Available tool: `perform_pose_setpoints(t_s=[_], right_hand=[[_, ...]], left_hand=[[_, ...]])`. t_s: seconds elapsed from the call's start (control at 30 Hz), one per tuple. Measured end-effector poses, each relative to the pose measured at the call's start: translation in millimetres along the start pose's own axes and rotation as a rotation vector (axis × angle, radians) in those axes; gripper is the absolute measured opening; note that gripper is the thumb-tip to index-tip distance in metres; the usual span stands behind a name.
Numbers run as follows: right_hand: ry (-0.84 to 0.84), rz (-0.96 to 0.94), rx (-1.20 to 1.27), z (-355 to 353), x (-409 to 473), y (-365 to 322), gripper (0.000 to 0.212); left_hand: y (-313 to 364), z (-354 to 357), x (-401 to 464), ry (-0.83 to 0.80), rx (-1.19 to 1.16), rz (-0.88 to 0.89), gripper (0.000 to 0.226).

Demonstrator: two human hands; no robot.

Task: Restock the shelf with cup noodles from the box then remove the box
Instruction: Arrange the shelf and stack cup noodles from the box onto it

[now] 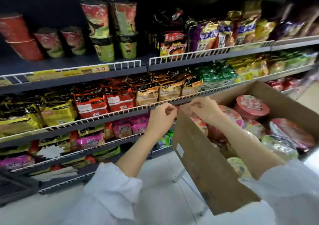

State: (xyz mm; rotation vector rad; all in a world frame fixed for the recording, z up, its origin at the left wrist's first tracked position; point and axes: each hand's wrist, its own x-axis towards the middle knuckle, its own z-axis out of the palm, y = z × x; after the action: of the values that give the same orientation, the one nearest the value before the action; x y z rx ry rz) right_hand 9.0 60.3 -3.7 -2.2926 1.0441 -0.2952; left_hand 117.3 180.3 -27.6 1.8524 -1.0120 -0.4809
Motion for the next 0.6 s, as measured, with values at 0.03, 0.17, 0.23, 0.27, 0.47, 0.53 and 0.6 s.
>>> perform_pose_setpoints(t_s=[0.03, 0.17, 0.23, 0.27, 0.47, 0.53, 0.6], right_hand=[[0.014, 0.039, 0.005, -8.8, -11.9, 17.8, 0.020], [0.049, 0.149, 0.003, -41.3, -55.8, 80.5, 0.016], [0.038, 0.191, 0.012, -53.1, -69.7, 106.8, 0.019], [0.015, 0.205, -0.001, -57.5, -74.0, 119.4, 0.019], [-0.173, 0.167, -0.173, -77.8, -83.9, 176.4, 0.039], [-0.242, 0.168, -0.230, -82.1, -81.0, 189.1, 0.051], [-0.301, 0.174, -0.283, -83.6, -74.6, 199.9, 0.062]], left_hand=[[6.7, 15.8, -7.4, -0.032, 0.004, -0.001, 0.014], [35.3, 73.7, -30.8, -0.124, 0.029, 0.008, 0.010], [50.7, 97.3, -38.1, -0.145, 0.054, 0.002, 0.009], [57.6, 107.9, -41.6, -0.170, 0.078, -0.002, 0.010], [79.6, 163.4, -50.1, -0.384, 0.385, 0.055, 0.024], [80.0, 181.1, -45.8, -0.488, 0.524, 0.034, 0.020], [81.7, 196.8, -42.9, -0.612, 0.690, -0.026, 0.026]])
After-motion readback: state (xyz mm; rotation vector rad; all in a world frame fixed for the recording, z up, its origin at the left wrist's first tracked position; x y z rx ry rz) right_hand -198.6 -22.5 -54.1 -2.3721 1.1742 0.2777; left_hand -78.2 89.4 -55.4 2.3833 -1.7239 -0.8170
